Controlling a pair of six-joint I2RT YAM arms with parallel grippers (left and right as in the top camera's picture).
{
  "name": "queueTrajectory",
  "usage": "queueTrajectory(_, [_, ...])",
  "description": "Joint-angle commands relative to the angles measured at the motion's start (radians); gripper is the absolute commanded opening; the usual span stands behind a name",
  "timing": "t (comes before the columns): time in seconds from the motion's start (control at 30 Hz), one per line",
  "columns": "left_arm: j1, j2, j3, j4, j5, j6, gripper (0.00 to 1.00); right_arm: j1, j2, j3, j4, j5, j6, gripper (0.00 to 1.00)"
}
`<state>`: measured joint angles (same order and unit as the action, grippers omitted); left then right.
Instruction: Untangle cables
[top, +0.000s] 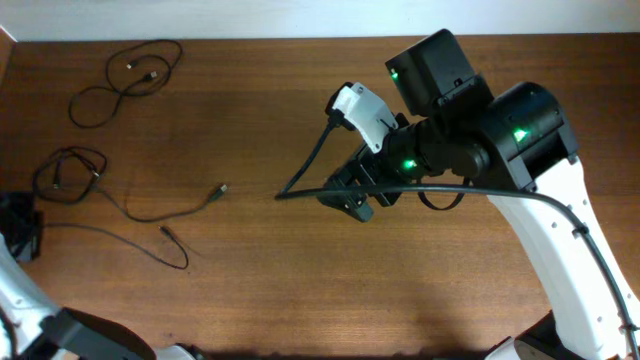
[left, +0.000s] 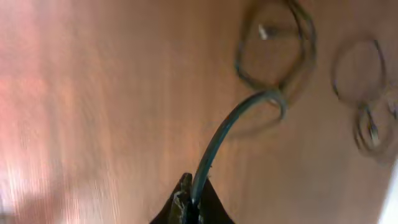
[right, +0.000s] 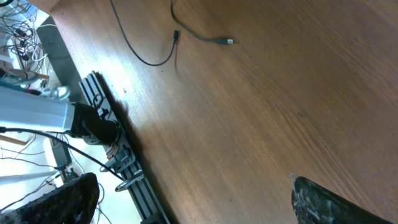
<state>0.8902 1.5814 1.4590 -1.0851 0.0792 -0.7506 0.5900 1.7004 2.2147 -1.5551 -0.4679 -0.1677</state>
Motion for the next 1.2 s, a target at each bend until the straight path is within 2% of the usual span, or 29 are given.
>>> queueTrajectory(0.0, [0.027, 0.082, 0.011, 0.067, -0.208, -0.042, 0.30, 0.004, 0.008, -0.005, 0.003, 0.010, -0.001, 0.98])
queueTrajectory(0.03, [0.027, 0.121, 0.011, 0.096, -0.208, 0.003, 0.54, 0.004, 0.008, -0.005, 0.003, 0.010, -0.001, 0.99])
queueTrajectory(0.07, [0.027, 0.161, 0.011, 0.116, -0.208, 0.055, 0.95, 0.004, 0.008, -0.005, 0.003, 0.010, -0.001, 0.98])
queueTrajectory(0.1, [0.027, 0.188, 0.011, 0.124, -0.209, 0.088, 0.99, 0.004, 0.008, -0.005, 0.003, 0.010, -0.001, 0.98])
queueTrajectory(0.2, [0.027, 0.295, 0.011, 0.127, -0.256, 0.134, 0.99, 0.004, 0.008, -0.005, 0.003, 0.009, -0.001, 0.98])
queueTrajectory(0.3, [0.028, 0.335, 0.011, 0.118, -0.417, 0.165, 0.99, 0.005, 0.017, -0.005, -0.002, 0.010, -0.001, 0.98])
queueTrajectory(0.43, [0.029, 0.331, 0.035, 0.085, -0.799, 0.165, 0.99, 0.005, 0.066, -0.005, -0.013, 0.009, -0.001, 0.99])
queueTrajectory(0.6, [0.028, 0.331, 0.219, -0.020, -0.881, 0.165, 0.99, 0.005, 0.129, -0.005, -0.020, 0.009, -0.001, 0.98])
queueTrajectory(0.7, [0.027, 0.331, 0.329, -0.079, -0.880, 0.164, 0.99, 0.005, 0.135, -0.005, -0.019, 0.009, -0.001, 0.99])
queueTrajectory(0.93, [0.029, 0.333, 0.326, -0.100, -0.801, 0.160, 0.99, 0.005, 0.135, -0.005, -0.027, 0.009, -0.001, 0.99])
queueTrajectory(1.0, [0.029, 0.335, 0.315, -0.079, -0.729, 0.162, 0.99, 0.005, 0.135, -0.005, -0.026, 0.009, -0.001, 0.98])
queueTrajectory(1.1, [0.029, 0.336, 0.309, -0.075, -0.351, 0.238, 0.99, 0.005, 0.135, -0.005, -0.018, 0.009, -0.001, 0.98])
queueTrajectory(1.17, [0.028, 0.342, 0.281, -0.061, -0.196, 0.245, 0.97, 0.005, 0.135, -0.005, -0.012, 0.009, -0.001, 0.98])
